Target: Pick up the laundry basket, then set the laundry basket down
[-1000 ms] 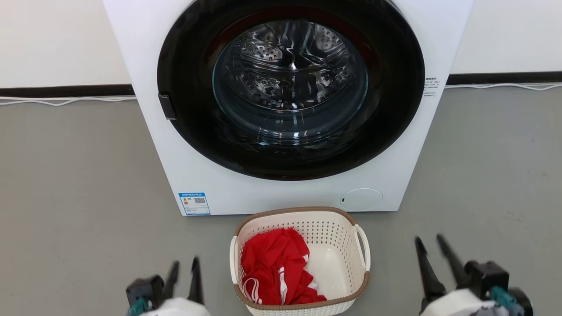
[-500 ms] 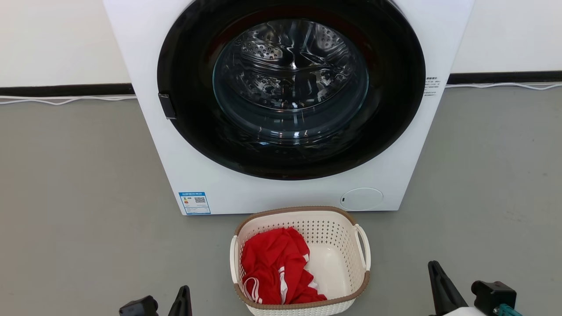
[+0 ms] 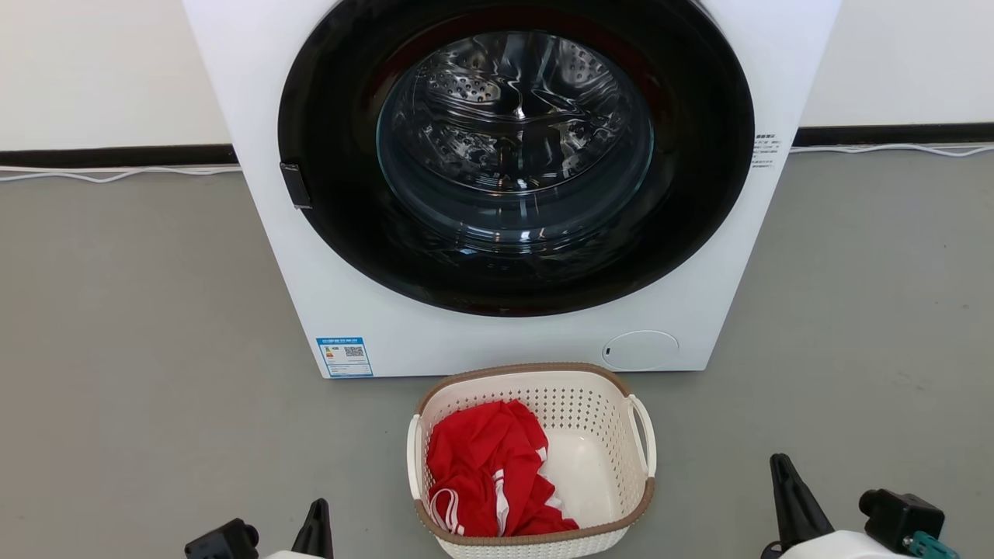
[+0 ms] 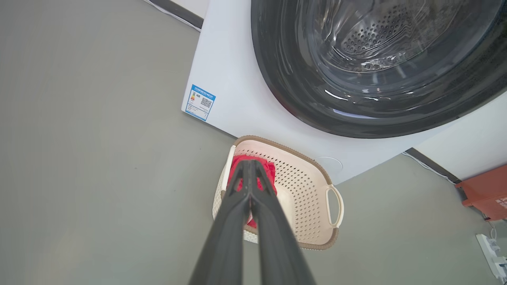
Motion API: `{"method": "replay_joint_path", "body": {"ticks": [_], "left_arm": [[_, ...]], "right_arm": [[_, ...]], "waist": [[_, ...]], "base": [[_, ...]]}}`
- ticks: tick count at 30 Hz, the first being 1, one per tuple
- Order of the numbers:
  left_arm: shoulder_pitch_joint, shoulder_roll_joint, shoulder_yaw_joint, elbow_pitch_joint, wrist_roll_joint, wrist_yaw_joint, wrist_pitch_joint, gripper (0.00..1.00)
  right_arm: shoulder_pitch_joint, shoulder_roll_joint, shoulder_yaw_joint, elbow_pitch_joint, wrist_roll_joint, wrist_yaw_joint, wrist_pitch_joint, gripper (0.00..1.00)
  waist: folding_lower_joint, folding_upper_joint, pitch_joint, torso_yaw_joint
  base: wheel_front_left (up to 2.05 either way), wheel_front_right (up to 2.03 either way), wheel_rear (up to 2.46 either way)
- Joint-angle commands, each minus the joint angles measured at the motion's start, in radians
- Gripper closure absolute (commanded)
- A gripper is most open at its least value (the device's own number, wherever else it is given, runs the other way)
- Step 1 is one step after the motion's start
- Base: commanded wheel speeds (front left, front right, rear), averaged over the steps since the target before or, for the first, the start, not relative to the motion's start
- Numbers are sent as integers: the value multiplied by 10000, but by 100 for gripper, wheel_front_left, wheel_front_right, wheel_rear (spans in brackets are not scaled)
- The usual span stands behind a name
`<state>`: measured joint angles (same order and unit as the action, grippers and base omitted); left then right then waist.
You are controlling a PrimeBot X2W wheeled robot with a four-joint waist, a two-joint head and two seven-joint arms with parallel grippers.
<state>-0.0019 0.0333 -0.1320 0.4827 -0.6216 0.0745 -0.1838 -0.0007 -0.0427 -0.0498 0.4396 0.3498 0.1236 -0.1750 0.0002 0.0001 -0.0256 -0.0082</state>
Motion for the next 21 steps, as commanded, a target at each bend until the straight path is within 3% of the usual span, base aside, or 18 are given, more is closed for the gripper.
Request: {"method": "replay_joint_path", "body": {"ticks": [1,21], "left_arm": [[-428,40,151,-319,-221,-121,72,100],[-563,68,642,-756,-2274,-532,689,100]], "right_arm": [[-395,-36,4,-300,304,15,42,100],[-538,-44,-131,-652,2919,27,645,100]], "waist": [[-2,-1,2,1],[-2,-1,63,18]], "base": [[0,0,0],[0,0,0]]}}
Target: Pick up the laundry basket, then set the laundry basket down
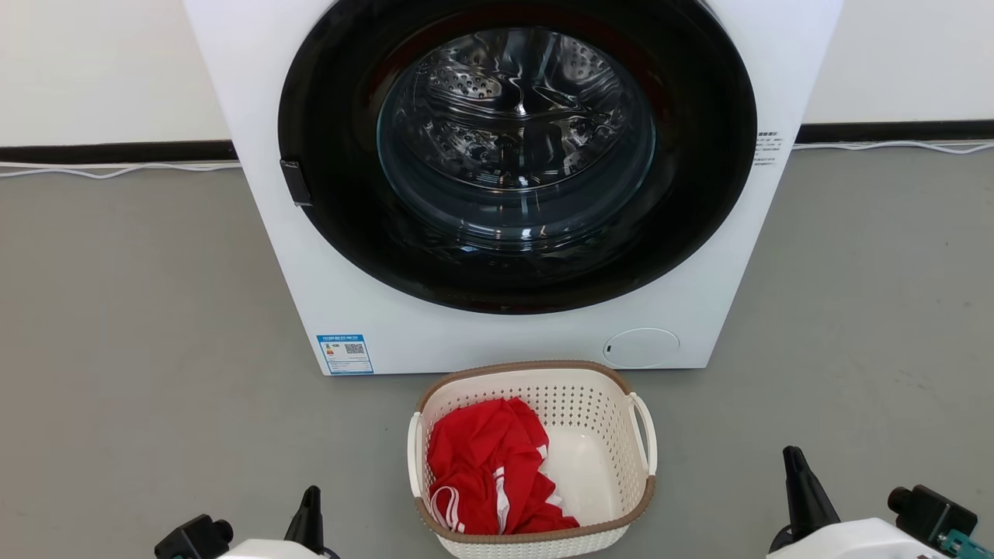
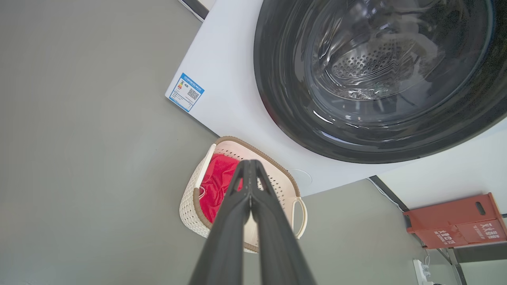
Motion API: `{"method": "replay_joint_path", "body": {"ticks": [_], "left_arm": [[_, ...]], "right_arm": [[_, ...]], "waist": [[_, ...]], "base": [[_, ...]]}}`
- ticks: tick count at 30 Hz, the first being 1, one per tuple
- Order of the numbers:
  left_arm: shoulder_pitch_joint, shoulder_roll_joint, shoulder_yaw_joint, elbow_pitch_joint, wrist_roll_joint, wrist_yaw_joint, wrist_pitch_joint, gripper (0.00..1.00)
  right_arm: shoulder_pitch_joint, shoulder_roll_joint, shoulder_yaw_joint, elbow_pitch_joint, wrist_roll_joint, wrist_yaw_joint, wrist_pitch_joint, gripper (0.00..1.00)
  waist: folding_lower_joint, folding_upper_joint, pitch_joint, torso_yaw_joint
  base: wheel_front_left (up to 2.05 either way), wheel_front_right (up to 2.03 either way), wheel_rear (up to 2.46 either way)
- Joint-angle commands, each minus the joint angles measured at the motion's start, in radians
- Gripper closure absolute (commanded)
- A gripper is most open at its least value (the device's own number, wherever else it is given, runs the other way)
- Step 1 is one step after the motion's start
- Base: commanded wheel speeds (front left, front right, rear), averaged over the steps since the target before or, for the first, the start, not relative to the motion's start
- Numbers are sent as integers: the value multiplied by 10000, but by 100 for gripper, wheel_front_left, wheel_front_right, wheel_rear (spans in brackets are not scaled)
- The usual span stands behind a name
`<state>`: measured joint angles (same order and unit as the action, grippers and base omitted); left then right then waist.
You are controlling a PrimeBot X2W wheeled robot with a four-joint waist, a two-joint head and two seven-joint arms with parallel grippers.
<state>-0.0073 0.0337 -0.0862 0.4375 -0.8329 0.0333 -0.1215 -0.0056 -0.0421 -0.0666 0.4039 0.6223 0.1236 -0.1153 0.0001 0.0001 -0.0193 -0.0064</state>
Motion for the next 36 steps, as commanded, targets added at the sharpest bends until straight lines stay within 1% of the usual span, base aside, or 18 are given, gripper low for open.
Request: {"method": "replay_joint_path", "body": {"ticks": [1,36], "left_arm": [[-514,65,207,-325,-259,-139,95,100],[-733,110,1001,-1031,-3581,-804,1092,100]], "right_arm": [[-496,-50,31,-312,319,28,77,100],[-729,-64,-189,-879,4548,47,1054,100]], "waist": [[-1,-1,3,1],[-1,-1,101,29]], "base": [[0,0,0],[0,0,0]]}}
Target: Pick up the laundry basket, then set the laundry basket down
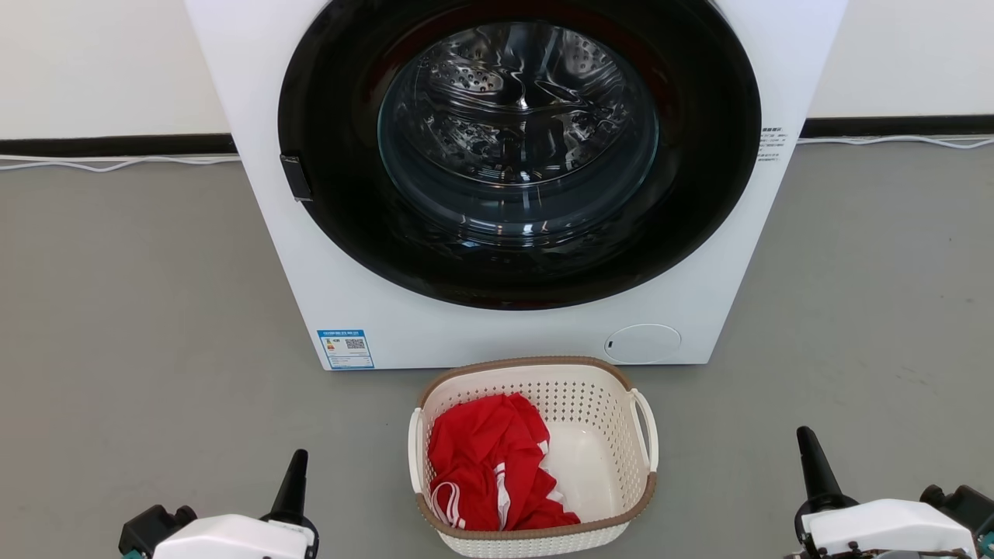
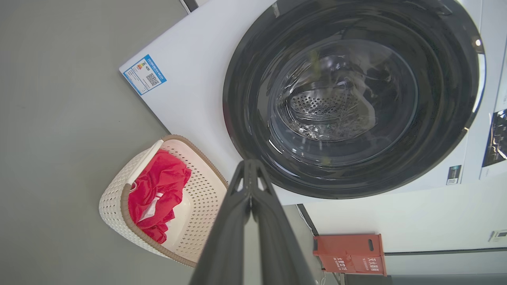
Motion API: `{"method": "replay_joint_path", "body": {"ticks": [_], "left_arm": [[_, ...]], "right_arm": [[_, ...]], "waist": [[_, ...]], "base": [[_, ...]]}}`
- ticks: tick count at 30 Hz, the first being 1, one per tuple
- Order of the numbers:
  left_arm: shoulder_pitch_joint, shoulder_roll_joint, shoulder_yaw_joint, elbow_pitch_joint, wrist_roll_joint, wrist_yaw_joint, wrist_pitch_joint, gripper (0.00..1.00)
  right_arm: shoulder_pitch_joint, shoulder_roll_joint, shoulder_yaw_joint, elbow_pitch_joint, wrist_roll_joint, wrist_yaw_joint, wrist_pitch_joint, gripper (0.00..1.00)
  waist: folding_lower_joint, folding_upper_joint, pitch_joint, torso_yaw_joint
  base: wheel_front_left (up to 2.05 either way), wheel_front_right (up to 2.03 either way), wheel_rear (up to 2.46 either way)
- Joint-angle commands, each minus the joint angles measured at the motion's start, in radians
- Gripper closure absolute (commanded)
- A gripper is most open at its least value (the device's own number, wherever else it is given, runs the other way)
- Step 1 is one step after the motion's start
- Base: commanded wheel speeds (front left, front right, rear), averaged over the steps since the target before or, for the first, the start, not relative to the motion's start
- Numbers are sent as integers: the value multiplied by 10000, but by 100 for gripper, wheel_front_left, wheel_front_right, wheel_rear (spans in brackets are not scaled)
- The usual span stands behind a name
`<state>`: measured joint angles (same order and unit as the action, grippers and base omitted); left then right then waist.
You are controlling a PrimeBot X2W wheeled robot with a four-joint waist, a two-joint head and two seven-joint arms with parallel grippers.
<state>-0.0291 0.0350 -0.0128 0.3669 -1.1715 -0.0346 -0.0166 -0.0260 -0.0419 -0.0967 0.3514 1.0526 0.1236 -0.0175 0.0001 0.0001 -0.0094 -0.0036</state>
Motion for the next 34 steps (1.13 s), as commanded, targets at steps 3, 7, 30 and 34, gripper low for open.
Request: {"method": "replay_joint_path", "body": {"ticks": [3,7,30,34], "left_arm": [[-535,100,337,-389,-491,-184,133,100],[-560,105,430,-471,-879,-262,249,100],[-702,134,943,-928,-3027,-692,894,100],[-728,139,1037,-1011,-3418,-770,1011,100]], "right_arm": [[-546,-67,92,-404,623,49,163,100],[-573,-69,66,-470,1117,51,277,100],[-724,-77,-76,-837,3852,63,909,100],[-752,-79,-102,-904,4350,66,1024,100]], "waist": [[-1,-1,10,3],[0,-1,21,7],[0,-1,85,24],[0,-1,96,28]], "base": [[0,0,0],[0,0,0],[0,0,0],[0,0,0]]}}
